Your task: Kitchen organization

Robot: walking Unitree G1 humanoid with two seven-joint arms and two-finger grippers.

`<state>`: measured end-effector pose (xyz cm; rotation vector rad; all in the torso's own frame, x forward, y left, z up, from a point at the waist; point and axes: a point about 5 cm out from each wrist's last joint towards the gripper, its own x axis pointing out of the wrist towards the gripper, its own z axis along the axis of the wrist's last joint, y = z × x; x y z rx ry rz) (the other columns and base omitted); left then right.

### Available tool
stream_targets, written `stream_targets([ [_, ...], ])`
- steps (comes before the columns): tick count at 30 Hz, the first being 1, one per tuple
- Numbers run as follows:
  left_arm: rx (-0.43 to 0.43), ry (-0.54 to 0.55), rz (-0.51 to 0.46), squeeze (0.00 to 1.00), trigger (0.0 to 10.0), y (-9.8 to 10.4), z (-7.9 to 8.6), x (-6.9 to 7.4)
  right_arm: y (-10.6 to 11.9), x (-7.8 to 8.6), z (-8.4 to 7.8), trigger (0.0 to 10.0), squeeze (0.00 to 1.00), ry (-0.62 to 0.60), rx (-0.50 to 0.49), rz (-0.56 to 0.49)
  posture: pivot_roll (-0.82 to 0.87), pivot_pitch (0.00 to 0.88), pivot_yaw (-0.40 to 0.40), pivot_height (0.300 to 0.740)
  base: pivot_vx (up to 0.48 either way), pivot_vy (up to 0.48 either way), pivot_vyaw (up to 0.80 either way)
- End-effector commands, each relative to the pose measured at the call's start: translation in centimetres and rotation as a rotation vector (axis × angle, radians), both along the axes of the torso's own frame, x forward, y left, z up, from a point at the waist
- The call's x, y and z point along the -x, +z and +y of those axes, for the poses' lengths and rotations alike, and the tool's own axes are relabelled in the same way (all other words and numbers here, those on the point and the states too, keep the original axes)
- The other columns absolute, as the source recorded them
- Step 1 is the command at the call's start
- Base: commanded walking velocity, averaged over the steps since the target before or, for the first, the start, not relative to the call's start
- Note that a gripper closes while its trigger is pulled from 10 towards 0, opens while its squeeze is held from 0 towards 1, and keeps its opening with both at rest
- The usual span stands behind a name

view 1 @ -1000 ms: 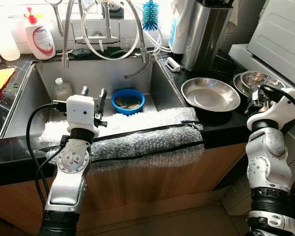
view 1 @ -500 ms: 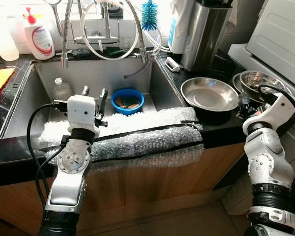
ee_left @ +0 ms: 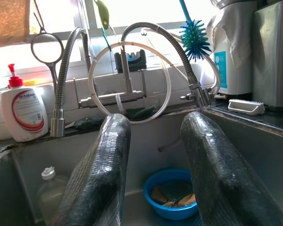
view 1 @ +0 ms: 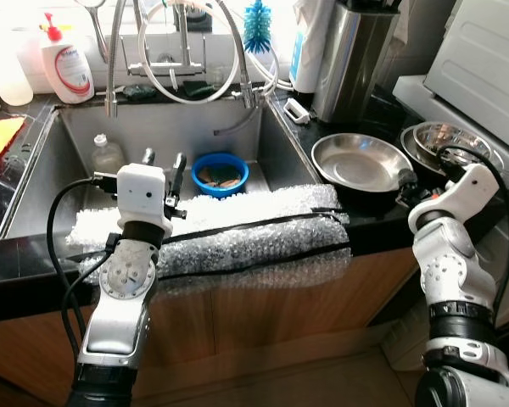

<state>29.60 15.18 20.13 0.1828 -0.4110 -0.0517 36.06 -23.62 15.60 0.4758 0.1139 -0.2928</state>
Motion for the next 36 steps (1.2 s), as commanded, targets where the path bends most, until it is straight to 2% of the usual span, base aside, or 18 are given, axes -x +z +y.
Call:
stream_targets([
  [1,-0.022,0.003,-0.013,0.0,10.0,0.3,-0.1,0.0,0.6,-0.3,-0.3,10.0,0.0,-0.006,0.002,-0.016,0.02,0.0,-0.077,0.74,0.0,0.0,0.0],
  [12,-0.035,0.001,-0.005,0.0,10.0,0.0,-0.3,0.0,0.2,-1.4,0.1,10.0,0.0,-0.034,-0.079,-0.001,0.03,0.0,-0.079,0.74,0.0,0.0,0.0],
  [19,-0.034,0.002,-0.002,0.0,10.0,-0.1,-0.4,0.1,0.2,-1.9,0.5,10.0,0.0,-0.008,-0.088,0.006,0.03,0.0,-0.082,0.74,0.0,0.0,0.0],
  [23,-0.047,0.001,-0.006,0.0,10.0,-0.1,-0.4,0.0,0.0,-2.2,1.0,10.0,0.0,0.017,-0.079,0.025,0.03,0.0,-0.084,0.74,0.0,0.0,0.0],
  [27,-0.046,0.005,-0.002,0.0,10.0,-0.2,-0.3,0.0,0.0,-2.5,1.3,10.0,0.0,0.035,-0.016,0.047,0.03,0.0,-0.083,0.74,0.0,0.0,0.0],
  [32,-0.043,0.001,-0.001,0.0,10.0,-0.2,-0.6,0.0,0.1,-2.8,1.7,10.0,0.0,0.056,-0.009,0.047,0.03,0.0,-0.084,0.74,0.0,0.0,0.0],
  [33,-0.042,0.0,-0.001,0.0,10.0,-0.2,-0.6,0.0,0.1,-2.8,1.7,0.0,0.0,0.063,-0.006,0.047,0.04,0.0,-0.087,0.74,0.0,0.0,0.0],
  [36,-0.041,-0.003,0.001,0.0,10.0,-0.3,-0.7,0.0,0.2,-2.9,1.9,0.0,0.0,0.071,0.0,0.05,0.04,0.0,-0.088,0.74,0.0,0.0,0.0],
])
